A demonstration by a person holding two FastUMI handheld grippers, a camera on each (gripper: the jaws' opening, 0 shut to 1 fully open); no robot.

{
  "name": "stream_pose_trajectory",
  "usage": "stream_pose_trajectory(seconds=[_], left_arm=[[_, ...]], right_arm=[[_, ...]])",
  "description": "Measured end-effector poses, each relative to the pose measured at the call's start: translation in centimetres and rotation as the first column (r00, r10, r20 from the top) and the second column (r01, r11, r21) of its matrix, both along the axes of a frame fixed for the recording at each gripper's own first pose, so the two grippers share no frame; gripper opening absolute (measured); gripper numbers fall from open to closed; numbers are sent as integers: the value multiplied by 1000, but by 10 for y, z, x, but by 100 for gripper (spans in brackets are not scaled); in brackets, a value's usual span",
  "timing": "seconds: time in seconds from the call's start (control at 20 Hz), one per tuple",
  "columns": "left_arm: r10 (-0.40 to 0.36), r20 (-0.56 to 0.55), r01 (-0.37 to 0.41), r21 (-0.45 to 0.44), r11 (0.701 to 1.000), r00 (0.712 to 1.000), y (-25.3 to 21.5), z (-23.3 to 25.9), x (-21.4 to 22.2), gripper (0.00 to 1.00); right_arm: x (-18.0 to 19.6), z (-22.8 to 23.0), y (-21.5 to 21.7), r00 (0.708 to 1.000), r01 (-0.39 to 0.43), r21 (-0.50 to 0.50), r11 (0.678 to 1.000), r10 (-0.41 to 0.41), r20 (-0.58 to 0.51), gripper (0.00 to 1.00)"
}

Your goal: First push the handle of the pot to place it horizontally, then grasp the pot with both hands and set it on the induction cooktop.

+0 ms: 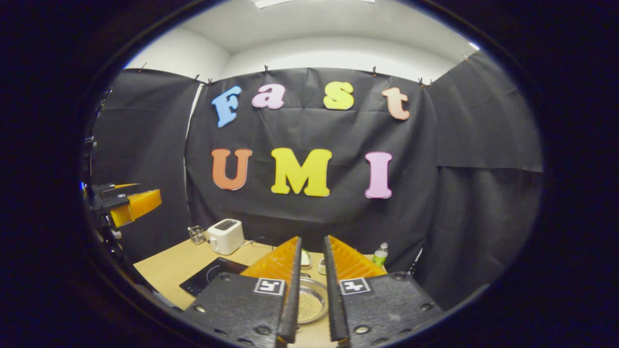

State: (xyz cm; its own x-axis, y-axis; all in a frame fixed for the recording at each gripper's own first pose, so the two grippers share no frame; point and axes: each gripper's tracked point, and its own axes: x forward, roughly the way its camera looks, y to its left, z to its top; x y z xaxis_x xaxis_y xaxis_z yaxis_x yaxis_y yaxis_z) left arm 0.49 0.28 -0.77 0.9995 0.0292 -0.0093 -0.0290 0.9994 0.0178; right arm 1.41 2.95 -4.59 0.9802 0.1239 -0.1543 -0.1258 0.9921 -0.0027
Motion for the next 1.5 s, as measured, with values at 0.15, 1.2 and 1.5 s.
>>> stream_pose_trajectory(seconds=[0.15,1.2,1.5], left_arm=[[7,-1,-7,-1,1000,1000,1,-1,0,96],[94,-88,-94,-1,996,992,23,-30,-4,96],[118,-111,-120,-8,993,987,33,-40,-1,96]], right_arm=[[5,-32,21,992,-79,59,995,84,-96,4],[2,-290,112,755,-277,85,957,271,-597,4],[0,-348,124,692,-276,81,958,257,-674,0]])
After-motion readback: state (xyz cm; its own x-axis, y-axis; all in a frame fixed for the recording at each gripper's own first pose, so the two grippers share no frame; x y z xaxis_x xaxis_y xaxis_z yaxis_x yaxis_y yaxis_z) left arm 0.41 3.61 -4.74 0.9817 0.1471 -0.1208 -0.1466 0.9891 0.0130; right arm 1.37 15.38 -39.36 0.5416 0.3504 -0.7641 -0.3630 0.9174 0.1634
